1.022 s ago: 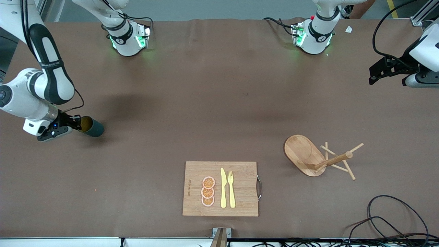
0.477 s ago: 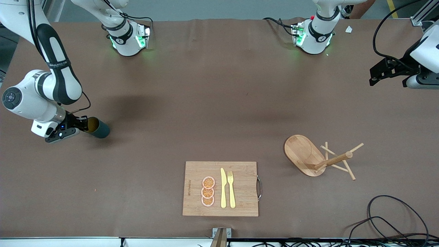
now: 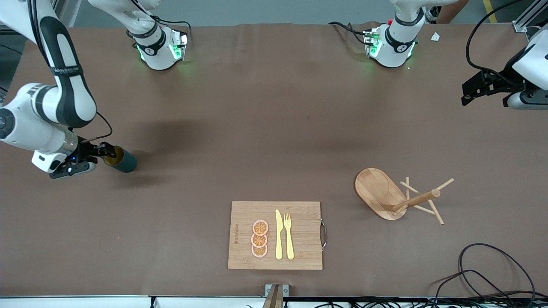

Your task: Transfer cup from left to right arm and place

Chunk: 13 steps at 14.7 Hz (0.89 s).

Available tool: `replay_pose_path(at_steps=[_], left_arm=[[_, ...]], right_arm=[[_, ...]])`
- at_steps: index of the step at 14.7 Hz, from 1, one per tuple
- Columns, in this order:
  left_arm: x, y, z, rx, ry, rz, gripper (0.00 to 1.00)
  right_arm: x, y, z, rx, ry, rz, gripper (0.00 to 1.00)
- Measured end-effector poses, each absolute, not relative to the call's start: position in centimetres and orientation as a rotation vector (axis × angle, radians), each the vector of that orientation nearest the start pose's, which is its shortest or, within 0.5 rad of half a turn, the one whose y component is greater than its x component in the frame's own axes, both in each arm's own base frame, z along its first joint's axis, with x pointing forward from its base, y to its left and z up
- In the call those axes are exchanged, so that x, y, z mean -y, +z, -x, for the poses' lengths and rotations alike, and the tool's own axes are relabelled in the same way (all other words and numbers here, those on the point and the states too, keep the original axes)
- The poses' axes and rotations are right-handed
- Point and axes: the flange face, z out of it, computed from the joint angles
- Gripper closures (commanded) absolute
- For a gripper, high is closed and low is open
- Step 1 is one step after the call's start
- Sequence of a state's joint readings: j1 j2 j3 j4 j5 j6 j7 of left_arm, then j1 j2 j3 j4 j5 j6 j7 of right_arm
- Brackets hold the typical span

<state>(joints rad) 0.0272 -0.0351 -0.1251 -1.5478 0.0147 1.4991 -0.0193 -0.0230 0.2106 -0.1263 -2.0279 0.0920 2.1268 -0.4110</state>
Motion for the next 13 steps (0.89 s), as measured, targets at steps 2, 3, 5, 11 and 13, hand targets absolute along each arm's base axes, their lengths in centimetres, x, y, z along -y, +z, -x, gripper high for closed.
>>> replay_pose_path(at_steps=[2,3,5,11,13], left_arm=[[5.2,64.8,-53.4,-0.121,0.020,3.119,0.00],[5.2,64.8,-53.4,-0.122,0.020,3.119,0.00],[5.2,64.8,-53.5,-0.122,0.014,3.120,0.00],[5.3,64.9,-53.6,-0.123,-0.001,3.120,0.00],[5.3,64.9,-53.6,-0.124,-0.009,3.120,0.00]], right_arm=[[7.2,38.2,-58.1,0.248,0.158,3.049,0.00],[7.0,40.2,-58.5,0.220,0.173,3.061,0.00],[6.5,43.6,-59.0,0.136,0.205,3.094,0.00],[4.2,53.5,-59.5,0.061,0.240,3.162,0.00],[4.7,56.6,-59.5,0.044,0.191,3.171,0.00]])
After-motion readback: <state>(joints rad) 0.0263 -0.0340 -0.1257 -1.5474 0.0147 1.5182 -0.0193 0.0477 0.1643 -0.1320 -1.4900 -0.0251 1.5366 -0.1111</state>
